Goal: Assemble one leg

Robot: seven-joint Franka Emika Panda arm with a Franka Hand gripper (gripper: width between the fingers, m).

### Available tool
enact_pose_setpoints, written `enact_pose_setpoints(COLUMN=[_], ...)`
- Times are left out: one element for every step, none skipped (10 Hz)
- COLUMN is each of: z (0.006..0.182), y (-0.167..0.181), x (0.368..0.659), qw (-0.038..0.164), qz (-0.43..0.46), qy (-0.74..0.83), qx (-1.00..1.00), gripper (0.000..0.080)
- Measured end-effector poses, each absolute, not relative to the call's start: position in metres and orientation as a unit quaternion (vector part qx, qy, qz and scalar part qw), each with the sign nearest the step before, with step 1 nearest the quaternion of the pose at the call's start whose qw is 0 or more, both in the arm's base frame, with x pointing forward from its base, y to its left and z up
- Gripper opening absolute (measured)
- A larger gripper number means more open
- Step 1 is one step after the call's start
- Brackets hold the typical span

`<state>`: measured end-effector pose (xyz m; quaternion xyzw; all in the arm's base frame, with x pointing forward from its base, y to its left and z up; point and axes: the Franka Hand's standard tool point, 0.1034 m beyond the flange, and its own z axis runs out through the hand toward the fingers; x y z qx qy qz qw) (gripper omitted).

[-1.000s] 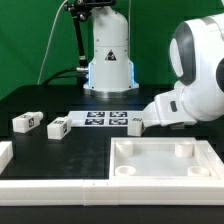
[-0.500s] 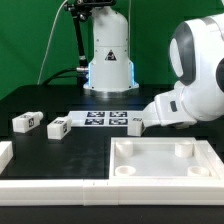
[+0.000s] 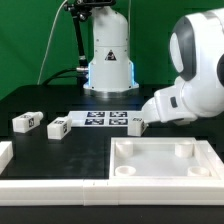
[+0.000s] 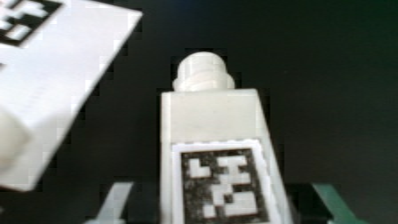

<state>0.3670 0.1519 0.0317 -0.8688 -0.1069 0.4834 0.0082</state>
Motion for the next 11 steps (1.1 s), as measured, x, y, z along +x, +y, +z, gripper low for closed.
enact_pose_setpoints(z=[0.046, 0.06, 0.052, 0.051, 0.05, 0.046, 0.047, 0.049, 0.06, 0.068, 0.073], y=[0.151, 0.152, 0.154, 0.153, 0.154, 0.155, 0.153, 0.146, 0.141, 0.139, 0.137], x=[0.376, 0.384, 0.39, 0.387, 0.388, 0.397, 0.399, 0.406, 0.409, 0.421, 0.426], qw=[0.01, 0.009, 0.012, 0.011, 0.012, 0.015, 0.018, 0.024, 0.024, 0.026, 0.027], qz=[0.482, 0.487, 0.464, 0.465, 0.46, 0.422, 0.387, 0.347, 0.332, 0.293, 0.258], qy=[-0.104, -0.105, -0.105, -0.104, -0.104, -0.103, -0.107, -0.113, -0.109, -0.105, -0.103], qx=[-0.87, -0.867, -0.88, -0.879, -0.882, -0.901, -0.915, -0.931, -0.937, -0.95, -0.96], gripper=[0.0291, 0.0291, 0.0291, 0.0291, 0.0291, 0.0291, 0.0291, 0.0291, 0.0291, 0.0291, 0.0291])
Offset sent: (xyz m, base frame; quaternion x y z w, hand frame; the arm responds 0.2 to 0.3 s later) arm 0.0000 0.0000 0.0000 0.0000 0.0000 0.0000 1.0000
